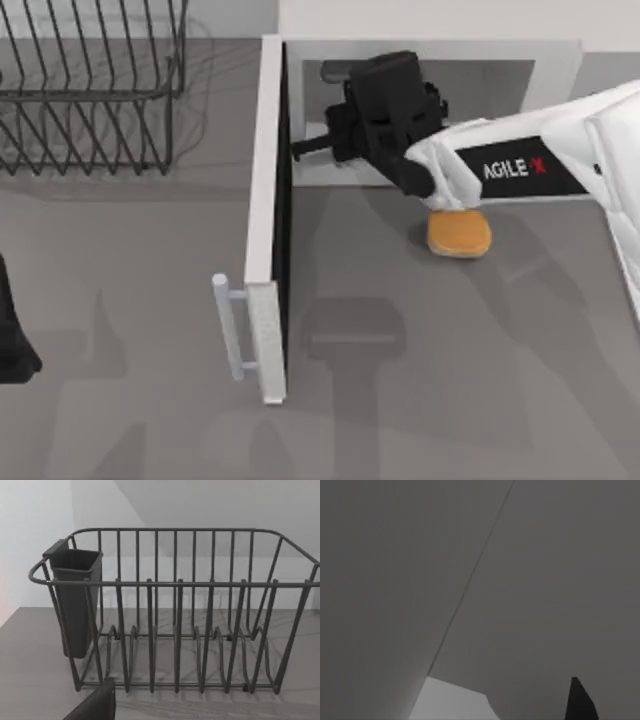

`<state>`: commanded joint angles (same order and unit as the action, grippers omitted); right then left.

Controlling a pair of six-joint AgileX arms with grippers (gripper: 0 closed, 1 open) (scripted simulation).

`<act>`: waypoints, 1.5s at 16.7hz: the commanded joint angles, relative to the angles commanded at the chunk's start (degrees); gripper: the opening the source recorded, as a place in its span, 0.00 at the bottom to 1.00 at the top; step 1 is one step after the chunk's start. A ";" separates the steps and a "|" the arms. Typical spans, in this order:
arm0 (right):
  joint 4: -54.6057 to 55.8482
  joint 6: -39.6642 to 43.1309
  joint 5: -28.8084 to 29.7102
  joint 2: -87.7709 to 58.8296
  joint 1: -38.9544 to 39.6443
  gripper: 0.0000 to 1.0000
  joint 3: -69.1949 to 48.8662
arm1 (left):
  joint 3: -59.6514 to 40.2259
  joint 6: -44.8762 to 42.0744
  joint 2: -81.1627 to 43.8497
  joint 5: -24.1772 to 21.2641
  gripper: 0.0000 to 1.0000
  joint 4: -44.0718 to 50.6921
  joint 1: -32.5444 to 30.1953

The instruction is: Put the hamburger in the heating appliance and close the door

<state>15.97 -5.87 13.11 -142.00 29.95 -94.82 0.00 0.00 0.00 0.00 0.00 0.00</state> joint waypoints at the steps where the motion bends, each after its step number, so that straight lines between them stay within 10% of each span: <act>1: 0.00 0.00 0.00 0.00 0.00 1.00 0.00 | 0.00 0.00 0.00 0.00 1.00 0.00 0.00; 25: 20.40 -7.98 8.82 23.56 14.03 1.00 33.78 | 0.00 0.00 0.00 0.00 1.00 0.00 0.00</act>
<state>36.37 -13.86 21.93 -118.45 43.98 -61.05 0.00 0.00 0.00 0.00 0.00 0.00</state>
